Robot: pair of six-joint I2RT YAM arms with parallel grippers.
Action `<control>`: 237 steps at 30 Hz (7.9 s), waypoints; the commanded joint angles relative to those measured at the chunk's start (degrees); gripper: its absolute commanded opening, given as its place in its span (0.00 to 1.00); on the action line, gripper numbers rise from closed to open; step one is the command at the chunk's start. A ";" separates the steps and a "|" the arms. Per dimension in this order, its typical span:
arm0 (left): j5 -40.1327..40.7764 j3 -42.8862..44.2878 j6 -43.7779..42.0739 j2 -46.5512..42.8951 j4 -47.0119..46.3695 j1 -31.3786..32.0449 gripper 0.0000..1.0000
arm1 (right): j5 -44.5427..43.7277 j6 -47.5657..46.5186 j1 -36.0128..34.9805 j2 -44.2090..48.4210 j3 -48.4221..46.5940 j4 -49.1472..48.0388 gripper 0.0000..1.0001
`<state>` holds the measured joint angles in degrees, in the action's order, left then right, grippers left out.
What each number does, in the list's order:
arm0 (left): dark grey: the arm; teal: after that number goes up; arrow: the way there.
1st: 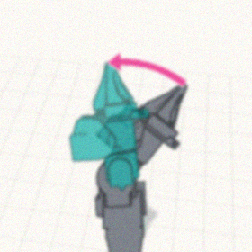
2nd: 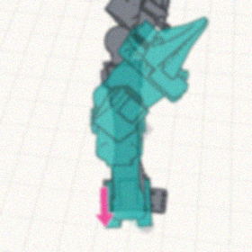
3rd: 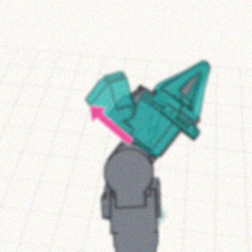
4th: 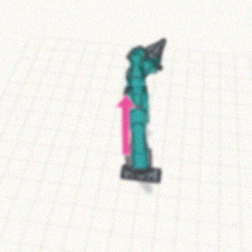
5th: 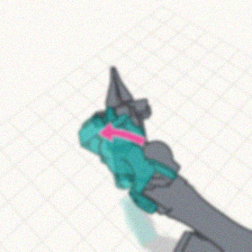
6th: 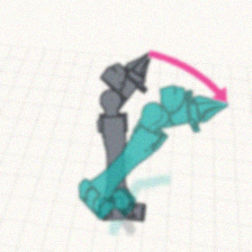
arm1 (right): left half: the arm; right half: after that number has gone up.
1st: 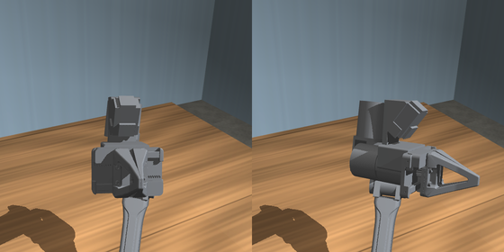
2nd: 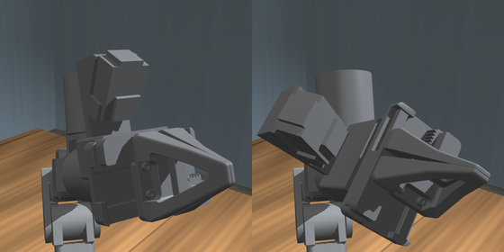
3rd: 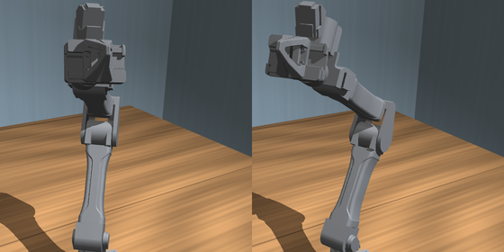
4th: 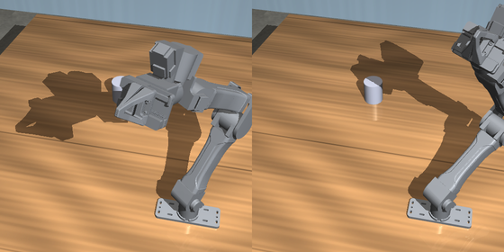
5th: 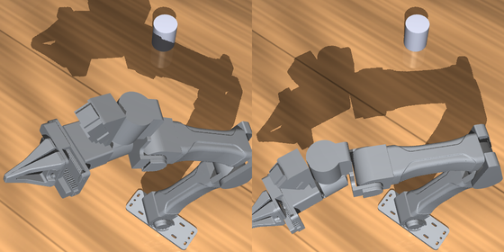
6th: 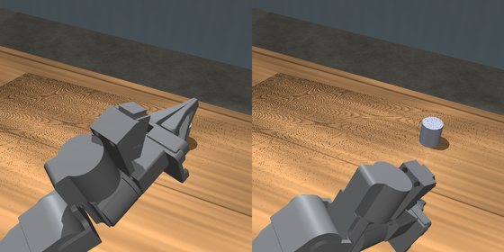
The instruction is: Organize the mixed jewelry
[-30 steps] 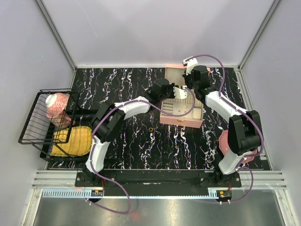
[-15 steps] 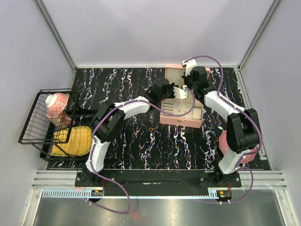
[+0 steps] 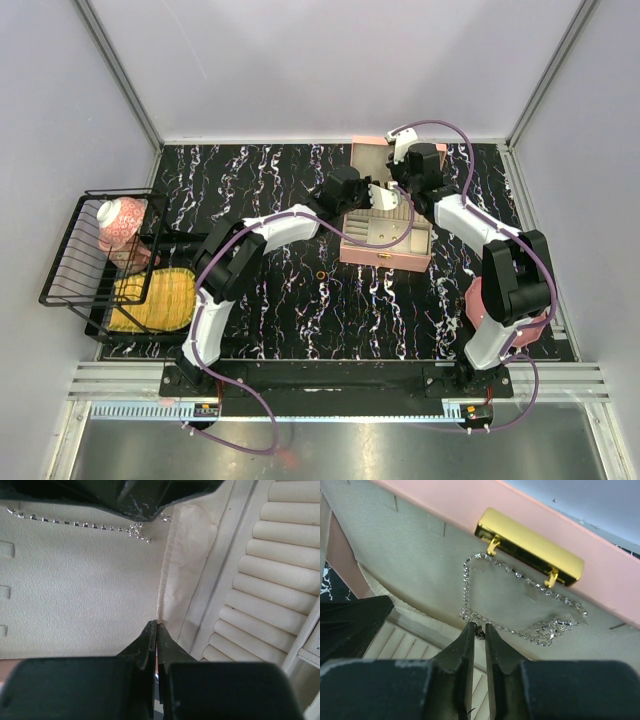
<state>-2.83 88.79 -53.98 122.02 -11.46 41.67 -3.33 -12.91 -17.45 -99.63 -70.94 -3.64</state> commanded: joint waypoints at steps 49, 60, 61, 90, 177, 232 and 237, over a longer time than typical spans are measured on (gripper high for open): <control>8.98 3.76 17.92 -19.97 21.55 2.10 0.91 | 3.16 -1.59 0.31 23.08 6.60 20.68 0.53; 1.53 -8.19 22.25 -30.87 43.09 -1.24 0.99 | 12.64 -3.62 0.31 29.58 7.21 33.25 0.62; -1.01 -9.07 22.33 -31.40 44.06 -1.76 0.99 | 13.95 -3.88 0.40 30.72 7.22 33.87 0.62; -7.19 -17.34 26.37 -18.92 40.39 -1.94 0.89 | 10.19 -3.70 5.06 35.91 15.74 30.54 0.57; -9.30 -41.95 11.79 -34.21 40.56 6.14 0.67 | 13.44 -4.76 5.24 35.30 19.08 30.62 0.52; -7.19 -42.65 13.37 -35.79 40.55 7.37 0.00 | 13.35 -4.67 5.24 33.63 18.82 31.06 0.51; -6.31 -41.51 14.60 -37.46 40.73 7.90 0.00 | 13.35 -4.76 5.15 33.45 18.73 31.06 0.51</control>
<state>-10.46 46.85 -40.75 87.55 29.06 48.97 8.73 -17.17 -12.58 -65.87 -52.01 28.23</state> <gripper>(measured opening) 0.005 0.514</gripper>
